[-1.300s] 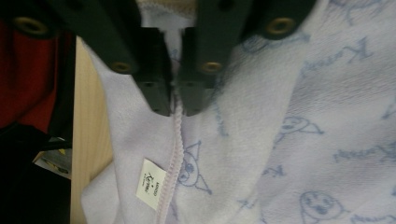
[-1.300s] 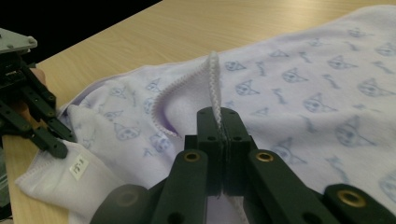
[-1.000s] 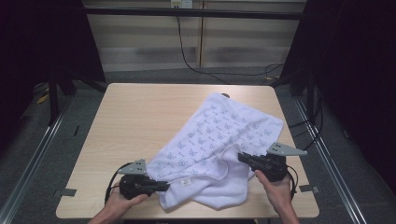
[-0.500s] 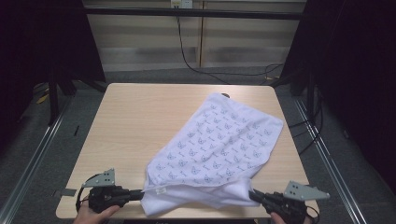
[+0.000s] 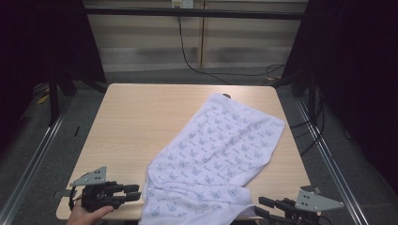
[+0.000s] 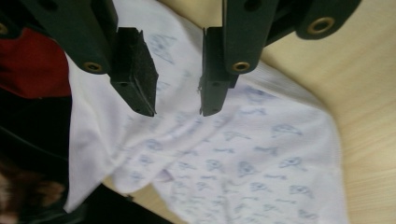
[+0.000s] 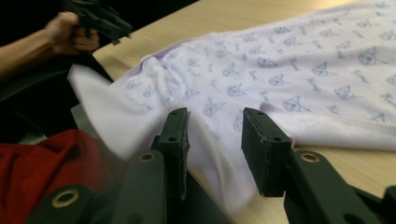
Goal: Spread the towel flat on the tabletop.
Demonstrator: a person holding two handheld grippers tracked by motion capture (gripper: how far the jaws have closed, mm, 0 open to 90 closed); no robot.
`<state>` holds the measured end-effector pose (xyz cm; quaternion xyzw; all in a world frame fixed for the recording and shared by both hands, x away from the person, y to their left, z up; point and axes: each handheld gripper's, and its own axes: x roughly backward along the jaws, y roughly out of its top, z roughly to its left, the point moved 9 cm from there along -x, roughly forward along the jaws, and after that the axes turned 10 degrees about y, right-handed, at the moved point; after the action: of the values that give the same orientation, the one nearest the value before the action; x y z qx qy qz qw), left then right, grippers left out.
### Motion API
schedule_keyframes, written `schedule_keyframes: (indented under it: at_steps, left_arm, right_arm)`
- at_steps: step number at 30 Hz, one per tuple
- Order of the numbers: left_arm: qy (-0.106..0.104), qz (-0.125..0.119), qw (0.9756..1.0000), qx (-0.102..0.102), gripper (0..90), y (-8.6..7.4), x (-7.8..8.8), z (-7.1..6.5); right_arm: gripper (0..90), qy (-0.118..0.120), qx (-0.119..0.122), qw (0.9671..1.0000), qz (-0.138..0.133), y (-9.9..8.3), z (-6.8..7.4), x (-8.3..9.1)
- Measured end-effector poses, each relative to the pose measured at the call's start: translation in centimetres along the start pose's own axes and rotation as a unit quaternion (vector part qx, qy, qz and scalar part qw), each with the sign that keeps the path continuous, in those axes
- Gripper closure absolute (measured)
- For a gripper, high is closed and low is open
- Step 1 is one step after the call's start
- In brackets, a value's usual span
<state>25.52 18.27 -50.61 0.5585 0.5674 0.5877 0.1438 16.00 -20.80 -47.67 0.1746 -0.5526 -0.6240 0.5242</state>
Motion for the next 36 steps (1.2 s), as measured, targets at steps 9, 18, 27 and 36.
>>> schedule_keyframes:
  at_steps: [9, 18, 27, 36]
  left_arm:
    - [0.05, 0.053, 0.9973, 0.012, 61.9, 0.8, -5.7, 4.1]
    - [0.087, 0.091, 0.9919, -0.019, 60.0, 0.3, -8.9, 4.9]
    - [0.108, 0.105, 0.9876, -0.045, 88.7, -0.5, -7.9, 5.0]
    - [0.085, 0.111, 0.9901, -0.016, 87.6, -2.6, -5.1, 3.5]
  right_arm:
    - [64.7, -0.025, -0.015, 0.9996, 0.007, 0.2, -3.1, -1.9]
    - [64.2, -0.021, -0.026, 0.9961, 0.082, 0.8, -8.1, -9.5]
    - [89.1, -0.031, -0.019, 0.9912, 0.127, -1.2, -7.1, -10.7]
    - [89.7, -0.081, -0.037, 0.9932, 0.074, -2.6, -5.2, -3.9]
